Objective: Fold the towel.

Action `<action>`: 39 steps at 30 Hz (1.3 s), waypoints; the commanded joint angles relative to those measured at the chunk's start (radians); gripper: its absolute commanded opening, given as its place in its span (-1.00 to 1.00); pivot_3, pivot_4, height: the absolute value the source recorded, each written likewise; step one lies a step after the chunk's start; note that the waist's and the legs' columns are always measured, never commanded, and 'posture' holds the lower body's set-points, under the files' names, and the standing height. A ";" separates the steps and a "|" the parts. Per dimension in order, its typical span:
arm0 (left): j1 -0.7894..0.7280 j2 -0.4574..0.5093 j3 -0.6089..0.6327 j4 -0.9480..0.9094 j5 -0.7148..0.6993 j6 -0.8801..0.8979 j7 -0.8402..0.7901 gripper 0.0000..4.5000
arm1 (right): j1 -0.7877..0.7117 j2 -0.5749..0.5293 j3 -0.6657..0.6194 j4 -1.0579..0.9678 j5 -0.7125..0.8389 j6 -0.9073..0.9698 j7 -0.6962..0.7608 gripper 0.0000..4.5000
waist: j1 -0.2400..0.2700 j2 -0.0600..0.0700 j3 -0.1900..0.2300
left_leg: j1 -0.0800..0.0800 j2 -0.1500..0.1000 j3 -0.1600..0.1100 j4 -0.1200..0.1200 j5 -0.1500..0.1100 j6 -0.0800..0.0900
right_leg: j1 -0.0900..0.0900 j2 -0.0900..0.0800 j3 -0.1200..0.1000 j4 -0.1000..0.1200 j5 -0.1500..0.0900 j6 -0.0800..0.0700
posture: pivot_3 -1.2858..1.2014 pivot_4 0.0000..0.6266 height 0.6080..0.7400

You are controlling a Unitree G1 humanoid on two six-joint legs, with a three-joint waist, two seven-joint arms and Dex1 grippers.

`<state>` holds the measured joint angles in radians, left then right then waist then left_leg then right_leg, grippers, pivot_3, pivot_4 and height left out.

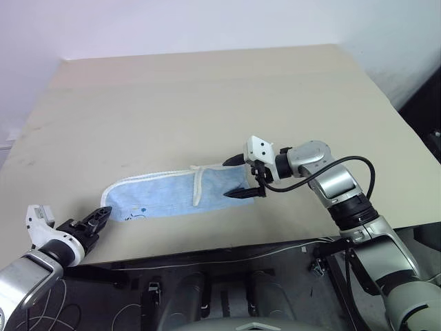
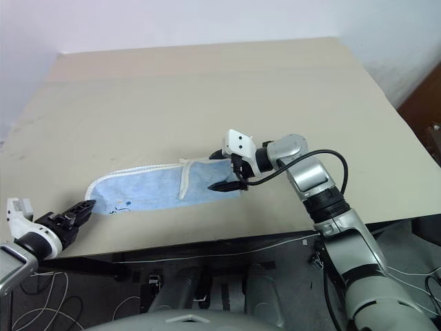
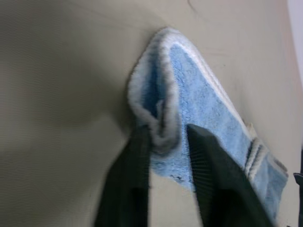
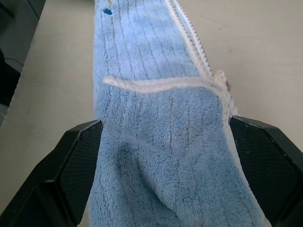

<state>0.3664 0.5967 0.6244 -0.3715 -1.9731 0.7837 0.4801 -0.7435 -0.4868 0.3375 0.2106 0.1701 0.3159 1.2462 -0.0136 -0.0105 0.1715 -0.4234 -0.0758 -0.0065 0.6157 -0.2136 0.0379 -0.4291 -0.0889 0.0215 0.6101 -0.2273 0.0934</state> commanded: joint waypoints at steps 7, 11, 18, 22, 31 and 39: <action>0.020 0.065 0.026 -0.057 0.028 -0.015 -0.127 -0.99 | 0.007 -0.011 -0.022 -0.034 0.004 -0.024 0.006 1.00 | -0.001 0.000 0.000 | 0.000 0.000 0.000 0.000 0.000 0.000 | 0.000 0.000 0.000 0.000 0.000 0.000 | 0.03 -0.52 1.00; 0.016 0.120 0.027 -0.100 0.039 0.004 -0.210 -0.99 | 0.015 -0.021 -0.038 -0.059 0.022 -0.003 0.008 1.00 | 0.000 0.000 0.000 | -0.001 0.000 0.000 0.000 0.000 0.000 | -0.001 0.000 0.000 -0.001 0.000 0.000 | 0.03 -0.52 1.00; -0.069 0.263 -0.020 -0.094 0.028 0.047 -0.304 -0.99 | 0.009 -0.057 -0.103 -0.078 0.071 0.055 0.018 1.00 | 0.001 0.000 0.001 | -0.002 0.000 0.000 -0.001 0.000 0.000 | -0.003 0.000 0.000 -0.001 0.000 0.000 | 0.03 -0.52 1.00; -0.187 0.324 -0.124 -0.054 0.070 0.089 -0.370 -0.99 | 0.006 -0.074 -0.161 -0.063 0.084 0.077 -0.019 1.00 | 0.001 0.000 0.001 | -0.002 0.000 0.000 -0.001 0.000 0.000 | -0.003 0.000 0.000 -0.001 0.000 0.000 | 0.03 -0.52 1.00; -0.602 0.306 -0.440 0.094 0.114 0.199 -0.442 -0.99 | 0.057 -0.117 -0.255 -0.092 0.083 0.094 -0.135 1.00 | 0.003 0.000 0.001 | -0.003 0.000 0.000 -0.002 0.000 0.000 | -0.003 0.000 0.000 -0.001 0.000 0.000 | 0.03 -0.52 1.00; -0.872 0.212 -0.642 0.232 0.210 0.360 -0.549 -0.99 | 0.126 -0.132 -0.315 -0.159 0.091 0.125 -0.233 1.00 | 0.003 0.000 0.001 | -0.004 0.000 0.000 -0.001 0.001 -0.002 | -0.004 0.001 0.000 0.002 0.002 0.004 | 0.03 -0.52 1.00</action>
<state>-0.4679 0.8167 0.0039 -0.1580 -1.7925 1.1121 -0.0298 -0.6202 -0.6087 0.0592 0.1037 0.2423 0.4374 1.0342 -0.0103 -0.0107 0.1726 -0.4269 -0.0762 -0.0063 0.6153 -0.2122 0.0364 -0.4333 -0.0875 0.0217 0.6122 -0.2251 0.0974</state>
